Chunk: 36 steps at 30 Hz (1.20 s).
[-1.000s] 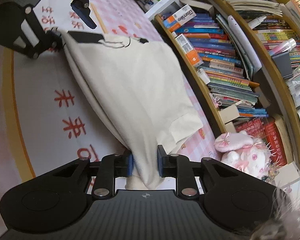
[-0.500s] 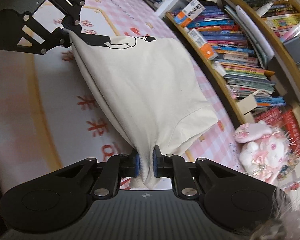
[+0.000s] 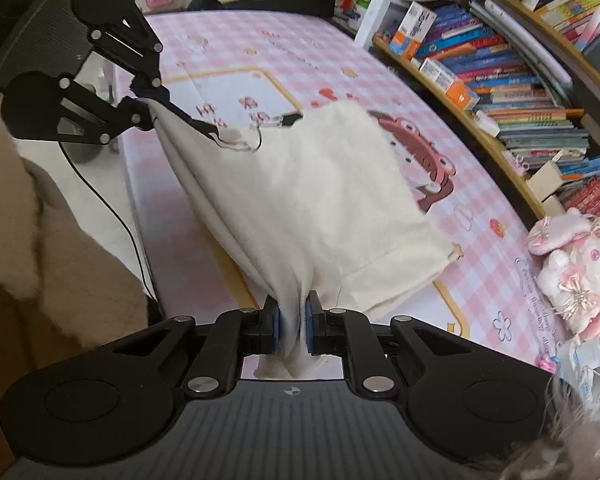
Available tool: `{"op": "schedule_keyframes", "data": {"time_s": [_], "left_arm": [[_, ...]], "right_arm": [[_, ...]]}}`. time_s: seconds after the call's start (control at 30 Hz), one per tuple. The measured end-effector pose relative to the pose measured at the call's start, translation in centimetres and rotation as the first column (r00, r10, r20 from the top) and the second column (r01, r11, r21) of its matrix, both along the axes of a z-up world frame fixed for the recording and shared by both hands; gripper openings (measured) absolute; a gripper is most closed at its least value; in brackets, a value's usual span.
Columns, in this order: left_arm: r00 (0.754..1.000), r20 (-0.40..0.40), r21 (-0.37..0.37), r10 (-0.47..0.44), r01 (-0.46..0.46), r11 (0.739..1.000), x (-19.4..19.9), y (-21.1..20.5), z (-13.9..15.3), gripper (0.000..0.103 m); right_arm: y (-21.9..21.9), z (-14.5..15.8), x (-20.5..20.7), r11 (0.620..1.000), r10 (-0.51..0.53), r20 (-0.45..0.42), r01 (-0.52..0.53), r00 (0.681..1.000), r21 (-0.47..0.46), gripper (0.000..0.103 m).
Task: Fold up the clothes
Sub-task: 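Lift the shirt with both grippers so it hangs between them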
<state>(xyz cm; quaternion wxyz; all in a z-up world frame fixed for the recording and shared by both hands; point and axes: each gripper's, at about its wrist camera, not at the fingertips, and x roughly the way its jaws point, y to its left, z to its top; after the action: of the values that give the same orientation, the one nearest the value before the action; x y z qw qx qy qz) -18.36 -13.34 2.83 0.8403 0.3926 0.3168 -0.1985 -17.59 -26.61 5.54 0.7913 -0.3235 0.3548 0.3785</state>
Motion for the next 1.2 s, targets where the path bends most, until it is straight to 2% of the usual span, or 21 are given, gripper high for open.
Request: {"op": "schedule_keyframes", "data": {"time_s": [0.13,0.33,0.5,0.8,1.2], "left_arm": [[0.997,0.069,-0.021,0.028,-0.026,0.999,1.0,-0.2,1.9,0.005],[0.983,0.148,-0.112,0.106,-0.089,0.99,4.1,-0.5,4.6,0.005],[0.969,0.199,-0.11,0.146,-0.125,0.986,7.0,-1.0,4.9,0.006],[0.975,0.169,-0.1,0.144,-0.129,0.987,12.0,-0.5,3.9,0.008],[0.991,0.077,-0.078,0.112,-0.107,0.991,17.6,0.1,0.5,0.013]], "right_arm": [[-0.2,2.2,-0.2,1.0,-0.013,0.078,0.011,0.997,0.024,0.01],[-0.8,5.4,1.2,0.996,-0.076,0.21,0.063,0.975,0.065,0.01],[-0.9,6.7,3.3,0.992,-0.113,0.264,0.093,0.958,0.086,0.009],[-0.1,6.9,9.1,0.99,-0.136,0.275,0.119,0.952,0.079,0.01],[0.3,4.1,15.0,0.987,-0.16,0.196,0.157,0.967,0.032,0.01]]}}
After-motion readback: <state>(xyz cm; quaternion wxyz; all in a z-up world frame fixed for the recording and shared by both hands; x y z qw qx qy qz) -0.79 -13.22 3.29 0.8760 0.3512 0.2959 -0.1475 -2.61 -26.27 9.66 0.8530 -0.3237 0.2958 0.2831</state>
